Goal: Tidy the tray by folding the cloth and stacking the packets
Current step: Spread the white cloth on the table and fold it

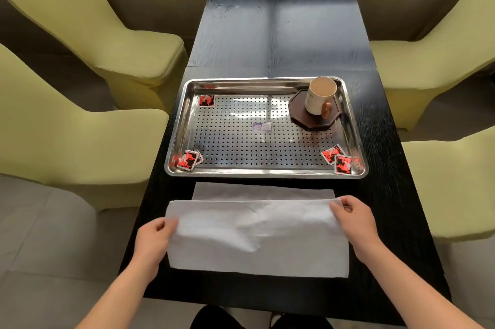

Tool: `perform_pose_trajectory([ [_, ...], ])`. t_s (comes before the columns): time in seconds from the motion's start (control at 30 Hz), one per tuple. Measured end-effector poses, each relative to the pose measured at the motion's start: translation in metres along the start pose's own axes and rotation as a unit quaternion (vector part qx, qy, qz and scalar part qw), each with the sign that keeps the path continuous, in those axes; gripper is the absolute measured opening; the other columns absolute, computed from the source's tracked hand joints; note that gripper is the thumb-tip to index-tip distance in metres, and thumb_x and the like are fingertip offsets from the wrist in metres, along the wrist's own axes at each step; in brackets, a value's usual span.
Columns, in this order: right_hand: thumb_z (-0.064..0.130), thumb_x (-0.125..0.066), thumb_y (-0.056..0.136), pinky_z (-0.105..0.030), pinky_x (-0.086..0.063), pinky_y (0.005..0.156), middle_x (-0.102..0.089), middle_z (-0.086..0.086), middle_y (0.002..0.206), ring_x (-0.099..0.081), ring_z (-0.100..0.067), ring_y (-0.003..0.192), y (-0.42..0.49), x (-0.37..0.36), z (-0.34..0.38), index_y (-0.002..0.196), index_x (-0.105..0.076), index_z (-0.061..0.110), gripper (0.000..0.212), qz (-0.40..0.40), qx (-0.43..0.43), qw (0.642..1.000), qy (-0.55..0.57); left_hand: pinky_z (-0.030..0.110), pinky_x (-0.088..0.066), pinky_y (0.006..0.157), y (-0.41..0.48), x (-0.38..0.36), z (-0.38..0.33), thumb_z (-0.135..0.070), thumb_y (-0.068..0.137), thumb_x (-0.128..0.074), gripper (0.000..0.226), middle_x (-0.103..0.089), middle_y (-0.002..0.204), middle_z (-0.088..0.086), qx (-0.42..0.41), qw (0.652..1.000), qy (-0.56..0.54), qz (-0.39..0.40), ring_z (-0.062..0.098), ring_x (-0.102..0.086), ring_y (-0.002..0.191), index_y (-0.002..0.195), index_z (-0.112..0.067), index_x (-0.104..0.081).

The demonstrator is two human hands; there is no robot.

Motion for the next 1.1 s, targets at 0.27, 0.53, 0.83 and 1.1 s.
perform_pose_trajectory([
  [0.27, 0.024, -0.06, 0.095, -0.035, -0.046, 0.062, -0.064, -0.005, 0.079, -0.06, -0.022, 0.073, 0.053, -0.011, -0.018, 0.081, -0.06, 0.02, 0.015, -0.073, -0.043, 0.994, -0.067, 0.052, -0.058, 0.079, 0.061, -0.037, -0.028, -0.022, 0.092, -0.068, 0.021, -0.075, 0.083, 0.012, -0.007, 0.999, 0.024, -0.027, 0.034, -0.071, 0.085, 0.074, -0.015, -0.075],
  [0.53, 0.022, -0.064, 0.093, -0.032, -0.049, 0.061, -0.064, -0.002, 0.082, -0.061, -0.018, 0.075, 0.069, -0.021, -0.034, 0.089, -0.061, 0.019, 0.006, -0.073, -0.062, 0.985, -0.14, 0.041, -0.053, 0.069, 0.088, -0.052, -0.021, -0.024, 0.091, -0.069, 0.02, -0.072, 0.082, 0.009, 0.019, 0.993, 0.076, -0.089, 0.028, -0.066, 0.08, 0.073, -0.016, -0.071],
  [0.83, 0.019, -0.064, 0.095, -0.036, -0.051, 0.077, -0.065, 0.001, 0.101, -0.061, -0.02, 0.094, 0.057, -0.011, -0.033, 0.121, -0.061, 0.016, 0.027, -0.107, -0.039, 0.981, -0.158, 0.043, -0.051, 0.081, 0.093, -0.053, -0.022, -0.027, 0.09, -0.069, 0.038, -0.066, 0.109, 0.009, 0.01, 0.981, 0.156, -0.117, 0.027, -0.06, 0.096, 0.124, -0.012, -0.062],
  [1.1, 0.011, -0.061, 0.095, -0.027, -0.048, 0.078, -0.064, -0.001, 0.112, -0.059, -0.015, 0.097, 0.011, -0.016, -0.042, 0.126, -0.061, 0.014, 0.031, -0.072, -0.003, 0.984, -0.163, 0.051, -0.053, 0.085, 0.057, -0.05, 0.014, -0.044, 0.085, -0.07, 0.062, -0.055, 0.124, 0.013, 0.006, 0.942, 0.325, -0.081, 0.034, -0.059, 0.104, 0.136, -0.016, -0.049],
])
Point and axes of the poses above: each hand's wrist, its own y-axis towards the middle knuckle, its own x-axis out of the back of the hand, z = x × y, the point moved 8 cm from there along y, towards the middle knuckle
